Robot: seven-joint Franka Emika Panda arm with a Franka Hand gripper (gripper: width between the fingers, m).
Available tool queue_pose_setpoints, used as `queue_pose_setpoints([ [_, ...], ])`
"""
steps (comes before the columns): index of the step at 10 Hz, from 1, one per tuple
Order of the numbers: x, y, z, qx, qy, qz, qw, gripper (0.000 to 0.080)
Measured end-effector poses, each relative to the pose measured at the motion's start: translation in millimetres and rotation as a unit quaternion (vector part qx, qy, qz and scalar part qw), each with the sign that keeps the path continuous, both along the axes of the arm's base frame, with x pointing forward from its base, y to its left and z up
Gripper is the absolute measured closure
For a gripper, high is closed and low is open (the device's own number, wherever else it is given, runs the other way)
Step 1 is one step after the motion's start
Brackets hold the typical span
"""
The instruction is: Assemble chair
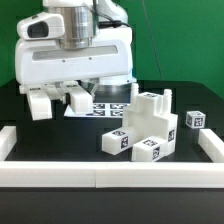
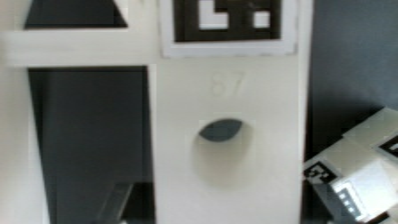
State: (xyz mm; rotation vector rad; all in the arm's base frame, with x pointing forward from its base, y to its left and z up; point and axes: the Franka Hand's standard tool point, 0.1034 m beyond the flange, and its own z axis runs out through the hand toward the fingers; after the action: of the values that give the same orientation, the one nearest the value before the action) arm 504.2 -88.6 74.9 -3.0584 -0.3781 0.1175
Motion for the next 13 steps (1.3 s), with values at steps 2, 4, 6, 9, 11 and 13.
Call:
queue_pose_setpoints([
  [2,-0.3,0.1,-0.7,0.0,0.001,0.0,1.0,0.0512],
  [4,-4.0,-0.5,6.5,-0.001,-0.001,-0.038,0.999,0.0511],
  [6,-8.1,12.7,20.4,0.003,0.004,-0.091,0.996,0.0511],
  [9,-5.8,39.6,44.4,0.009,-0.002,-0.139,0.99,0.0511],
  [11,-3.3,43.7,48.2,0.012,0.001,-0.146,0.989,0.0511],
  [13,-3.9,44.6,46.5,0.009,0.006,-0.191,0.982,0.0511],
])
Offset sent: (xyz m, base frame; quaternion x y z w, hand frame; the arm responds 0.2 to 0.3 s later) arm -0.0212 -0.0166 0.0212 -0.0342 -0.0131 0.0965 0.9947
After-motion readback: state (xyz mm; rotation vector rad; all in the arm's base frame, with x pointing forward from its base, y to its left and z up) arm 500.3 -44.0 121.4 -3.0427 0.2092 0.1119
